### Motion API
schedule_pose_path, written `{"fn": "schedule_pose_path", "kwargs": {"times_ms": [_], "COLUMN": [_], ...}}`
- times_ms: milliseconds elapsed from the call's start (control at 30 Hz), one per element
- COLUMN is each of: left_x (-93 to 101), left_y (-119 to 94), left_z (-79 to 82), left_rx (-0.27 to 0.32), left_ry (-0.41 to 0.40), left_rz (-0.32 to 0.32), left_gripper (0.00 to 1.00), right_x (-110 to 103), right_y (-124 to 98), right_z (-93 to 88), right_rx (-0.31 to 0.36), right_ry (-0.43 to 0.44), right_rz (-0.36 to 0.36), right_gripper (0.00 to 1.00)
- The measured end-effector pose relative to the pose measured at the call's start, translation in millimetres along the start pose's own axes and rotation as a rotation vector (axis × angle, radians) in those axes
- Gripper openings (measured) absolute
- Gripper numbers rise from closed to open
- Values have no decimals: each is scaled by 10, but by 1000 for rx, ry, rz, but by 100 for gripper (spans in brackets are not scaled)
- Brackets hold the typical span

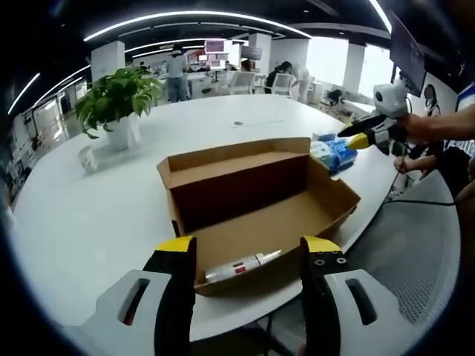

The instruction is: Operate the shoe box by opening the lid, removing the specified soft item, and placing it in the target area until the item is outside and the box remains undamaged.

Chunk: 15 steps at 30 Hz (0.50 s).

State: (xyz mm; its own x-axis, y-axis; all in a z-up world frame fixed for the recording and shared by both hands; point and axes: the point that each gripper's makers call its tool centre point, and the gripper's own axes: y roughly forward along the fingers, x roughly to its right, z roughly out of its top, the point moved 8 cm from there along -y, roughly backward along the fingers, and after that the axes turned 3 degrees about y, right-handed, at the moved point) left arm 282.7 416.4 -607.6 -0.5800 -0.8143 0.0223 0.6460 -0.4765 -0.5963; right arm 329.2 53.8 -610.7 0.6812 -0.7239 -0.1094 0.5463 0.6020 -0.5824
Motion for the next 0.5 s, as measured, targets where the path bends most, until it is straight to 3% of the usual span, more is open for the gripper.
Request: {"fn": "schedule_pose_path", "kwargs": {"times_ms": [500], "left_x": [-31], "left_y": [57], "left_z": [37], "left_rx": [-7], "left_ry": [15], "left_rz": [-12], "left_gripper": [56], "right_x": [-211], "right_y": [21], "right_z": [-87], "right_rx": [-13], "right_ry": [5], "right_rz": [37], "right_gripper": [34]}}
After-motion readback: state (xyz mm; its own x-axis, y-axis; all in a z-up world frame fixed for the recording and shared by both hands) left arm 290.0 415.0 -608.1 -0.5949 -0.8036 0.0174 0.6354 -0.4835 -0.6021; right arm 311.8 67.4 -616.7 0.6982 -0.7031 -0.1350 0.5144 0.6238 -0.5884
